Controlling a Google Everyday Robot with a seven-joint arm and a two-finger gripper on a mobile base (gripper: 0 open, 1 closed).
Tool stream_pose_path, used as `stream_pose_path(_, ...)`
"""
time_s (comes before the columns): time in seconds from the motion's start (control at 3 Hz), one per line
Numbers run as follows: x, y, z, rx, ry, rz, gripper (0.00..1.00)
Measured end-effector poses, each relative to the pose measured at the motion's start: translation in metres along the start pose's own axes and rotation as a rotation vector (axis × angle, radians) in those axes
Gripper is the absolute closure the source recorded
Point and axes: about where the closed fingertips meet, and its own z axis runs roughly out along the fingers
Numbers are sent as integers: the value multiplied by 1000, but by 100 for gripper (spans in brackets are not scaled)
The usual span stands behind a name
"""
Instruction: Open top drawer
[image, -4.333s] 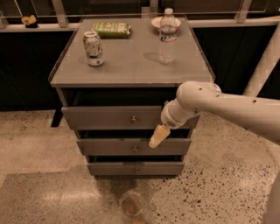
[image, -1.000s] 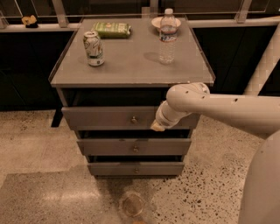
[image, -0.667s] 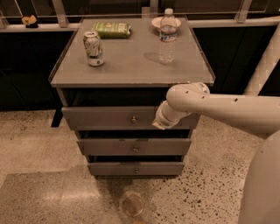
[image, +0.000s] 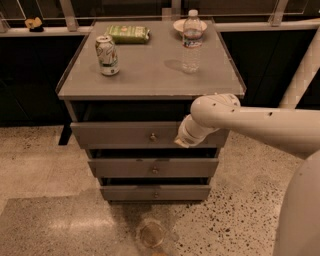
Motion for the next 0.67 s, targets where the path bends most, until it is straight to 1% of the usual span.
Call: stream_pose_path(0.67,0,0,-6,-4,13,-7,100)
